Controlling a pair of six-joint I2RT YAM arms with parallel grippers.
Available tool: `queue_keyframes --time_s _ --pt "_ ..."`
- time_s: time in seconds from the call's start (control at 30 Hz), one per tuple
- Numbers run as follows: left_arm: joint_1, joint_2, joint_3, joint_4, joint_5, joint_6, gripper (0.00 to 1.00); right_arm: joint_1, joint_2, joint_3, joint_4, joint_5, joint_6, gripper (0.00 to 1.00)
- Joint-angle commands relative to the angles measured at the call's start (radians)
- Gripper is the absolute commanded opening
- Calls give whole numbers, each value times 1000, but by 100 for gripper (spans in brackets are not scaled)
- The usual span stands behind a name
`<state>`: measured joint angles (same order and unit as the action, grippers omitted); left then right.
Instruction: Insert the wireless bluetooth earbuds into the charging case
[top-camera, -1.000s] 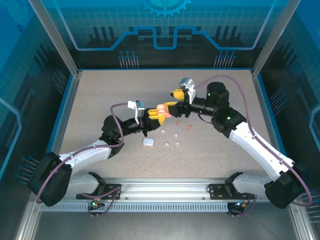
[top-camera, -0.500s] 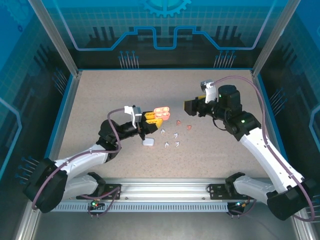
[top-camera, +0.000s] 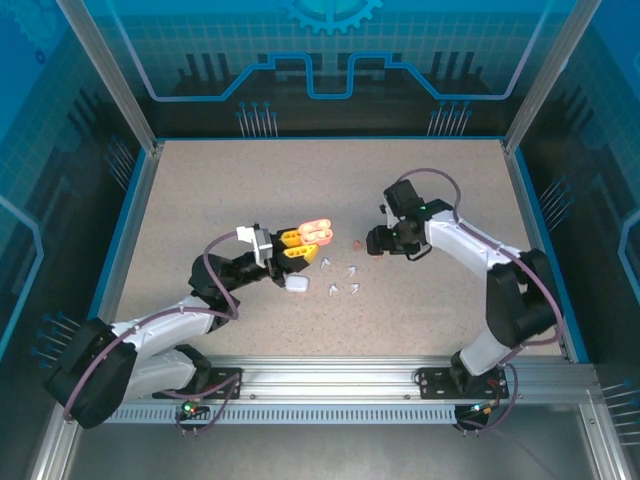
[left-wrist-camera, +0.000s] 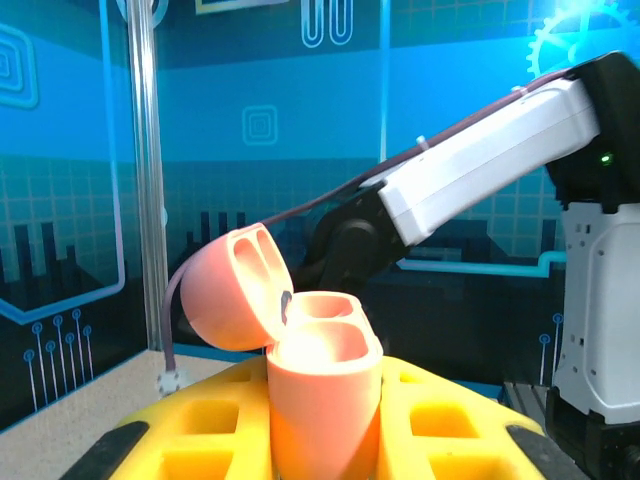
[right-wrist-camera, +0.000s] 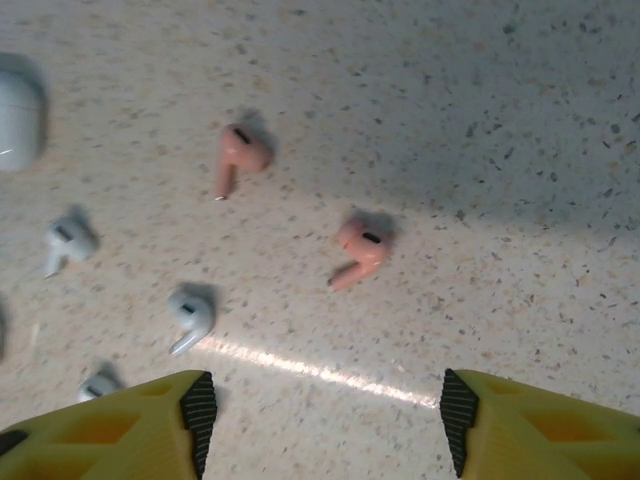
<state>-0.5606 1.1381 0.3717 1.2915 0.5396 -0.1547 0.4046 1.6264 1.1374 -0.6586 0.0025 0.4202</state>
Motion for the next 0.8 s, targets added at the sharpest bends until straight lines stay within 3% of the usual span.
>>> queue_keyframes --time_s 0.0,0.23,0.77 --pt "-6 -1 -6 71 16 25 0 -6 77 68 -10 39 22 61" --pt "-6 2 -3 28 8 31 0 6 200 123 -8 73 41 57" --pt "-7 0 -4 11 0 35 0 26 306 169 -16 67 43 44"
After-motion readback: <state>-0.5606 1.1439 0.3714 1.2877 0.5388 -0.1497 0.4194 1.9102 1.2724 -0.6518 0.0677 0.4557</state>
